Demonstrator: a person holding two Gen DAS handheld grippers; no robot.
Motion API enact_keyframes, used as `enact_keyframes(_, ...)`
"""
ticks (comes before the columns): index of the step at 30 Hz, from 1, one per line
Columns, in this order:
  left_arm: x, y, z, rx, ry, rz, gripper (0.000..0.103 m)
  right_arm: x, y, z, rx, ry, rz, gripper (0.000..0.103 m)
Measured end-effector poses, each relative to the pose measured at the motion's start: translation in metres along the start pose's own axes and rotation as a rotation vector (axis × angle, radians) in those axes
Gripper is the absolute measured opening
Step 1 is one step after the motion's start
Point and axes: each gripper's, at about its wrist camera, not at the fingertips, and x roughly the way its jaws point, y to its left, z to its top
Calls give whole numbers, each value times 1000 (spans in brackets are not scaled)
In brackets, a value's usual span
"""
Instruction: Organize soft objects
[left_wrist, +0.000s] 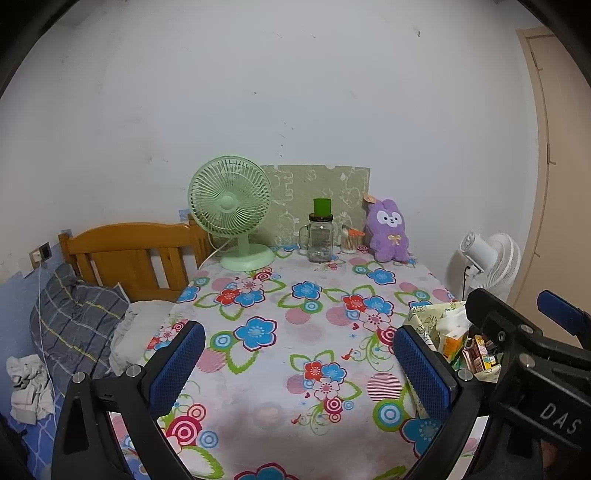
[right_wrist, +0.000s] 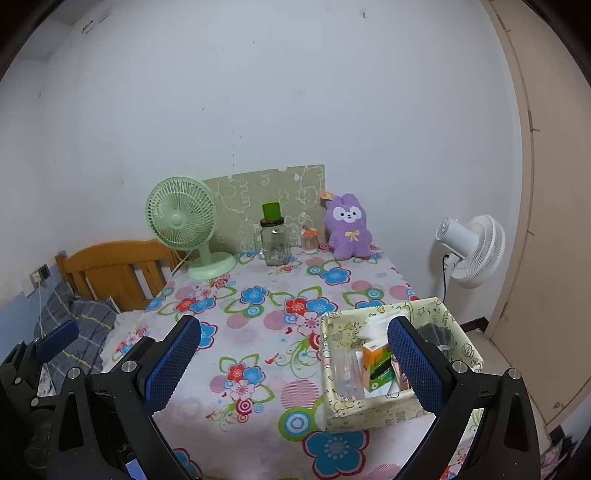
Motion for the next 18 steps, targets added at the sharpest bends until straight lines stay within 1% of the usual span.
enact_keyframes(18, -4, 8, -1, -35, 1, -1, 103, -7, 0, 0, 1, -8, -16, 103)
